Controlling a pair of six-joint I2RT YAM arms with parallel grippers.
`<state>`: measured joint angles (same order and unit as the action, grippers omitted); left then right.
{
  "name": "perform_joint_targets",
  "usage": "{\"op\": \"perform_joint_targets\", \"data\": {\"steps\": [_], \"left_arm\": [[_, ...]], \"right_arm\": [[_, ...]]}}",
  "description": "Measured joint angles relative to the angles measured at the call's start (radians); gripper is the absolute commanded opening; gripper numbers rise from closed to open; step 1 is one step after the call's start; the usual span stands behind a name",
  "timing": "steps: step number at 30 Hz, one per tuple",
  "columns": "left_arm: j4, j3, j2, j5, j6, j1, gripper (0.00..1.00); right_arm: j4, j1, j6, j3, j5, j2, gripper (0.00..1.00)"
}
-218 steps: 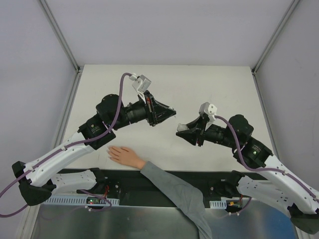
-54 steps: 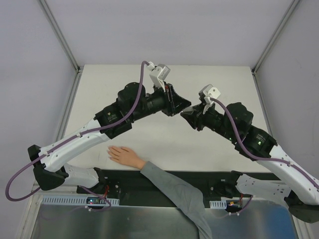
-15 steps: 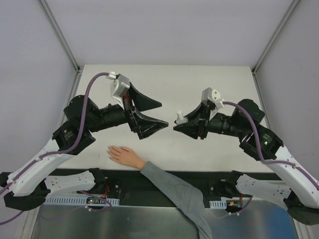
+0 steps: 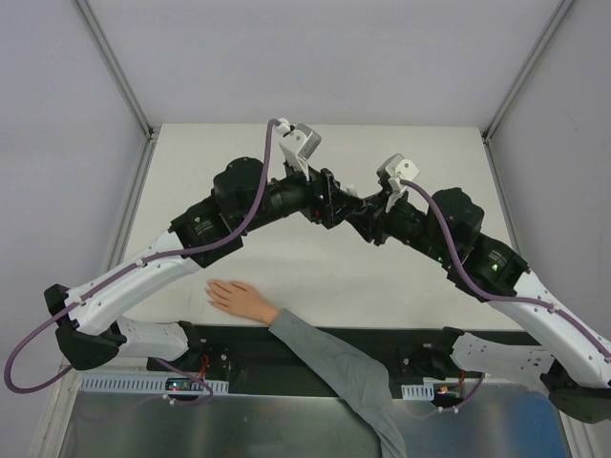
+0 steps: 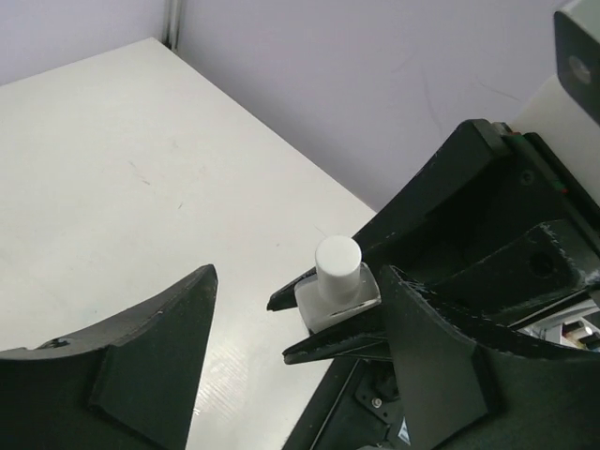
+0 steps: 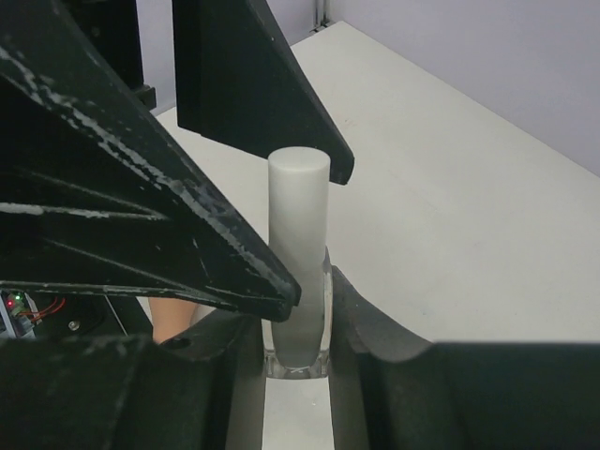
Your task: Paint the nails
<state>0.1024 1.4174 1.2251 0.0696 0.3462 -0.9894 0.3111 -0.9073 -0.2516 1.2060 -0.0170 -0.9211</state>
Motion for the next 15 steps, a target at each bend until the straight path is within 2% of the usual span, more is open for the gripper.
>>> {"op": "perform_joint_targets", "data": {"steps": [4, 9, 12, 13, 15], "left_arm": [[-0.003, 0.002, 0.01, -0.016, 0.001, -0.002, 0.62], [-0.027, 0.002, 0.01, -0.028, 0.005, -0.007, 0.67], [-0.047, 0.0, 0.008, -0.032, 0.011, -0.006, 0.6], [-0.057, -0.001, 0.007, -0.033, 0.014, -0.006, 0.53], [-0.074, -0.001, 0.004, -0.034, 0.027, -0.007, 0.49]], "right_arm": [[0.003, -0.002, -0.002, 0.0, 0.019, 0.0, 0.0], [0.003, -0.007, -0.002, 0.0, 0.031, 0.001, 0.0], [0.003, -0.013, -0.001, 0.0, 0.034, 0.001, 0.0], [0.003, -0.014, -0.001, 0.0, 0.036, 0.001, 0.0], [0.004, -0.021, -0.001, 0.0, 0.04, 0.001, 0.0]]}}
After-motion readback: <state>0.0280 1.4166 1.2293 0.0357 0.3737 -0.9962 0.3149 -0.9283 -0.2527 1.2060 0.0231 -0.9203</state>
